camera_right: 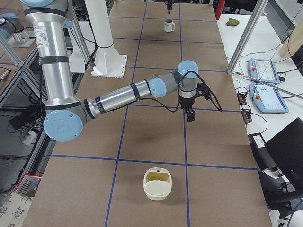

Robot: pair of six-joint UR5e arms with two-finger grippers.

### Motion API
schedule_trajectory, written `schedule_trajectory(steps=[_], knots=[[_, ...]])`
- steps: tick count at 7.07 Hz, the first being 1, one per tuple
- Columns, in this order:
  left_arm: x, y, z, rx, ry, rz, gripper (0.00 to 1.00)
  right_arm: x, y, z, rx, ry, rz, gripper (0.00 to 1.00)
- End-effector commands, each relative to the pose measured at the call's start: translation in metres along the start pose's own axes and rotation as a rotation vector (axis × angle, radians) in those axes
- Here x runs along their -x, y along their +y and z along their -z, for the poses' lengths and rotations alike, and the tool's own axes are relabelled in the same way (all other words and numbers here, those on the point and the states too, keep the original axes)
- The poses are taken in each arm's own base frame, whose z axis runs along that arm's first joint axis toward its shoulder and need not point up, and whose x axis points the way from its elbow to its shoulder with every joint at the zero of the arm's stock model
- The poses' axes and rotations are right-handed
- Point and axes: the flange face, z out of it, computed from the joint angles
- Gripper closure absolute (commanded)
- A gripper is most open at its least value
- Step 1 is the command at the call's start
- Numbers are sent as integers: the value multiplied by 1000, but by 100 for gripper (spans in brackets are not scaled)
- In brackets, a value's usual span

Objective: Left arm hands cup to right arm to dump lemon

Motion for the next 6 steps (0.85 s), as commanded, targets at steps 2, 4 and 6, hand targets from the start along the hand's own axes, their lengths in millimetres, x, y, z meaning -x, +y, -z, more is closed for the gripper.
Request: schedule_trajectory(steps=[2, 4, 6], knots=[[57, 9, 28, 71, -13, 16, 0, -73, 50, 28, 55, -18, -134, 1], [60, 9, 34, 80, -19, 49, 0, -91, 75, 28, 57, -43, -190, 0], [60, 5, 38, 73, -21, 51, 0, -104, 90, 28, 62, -44, -229, 0]])
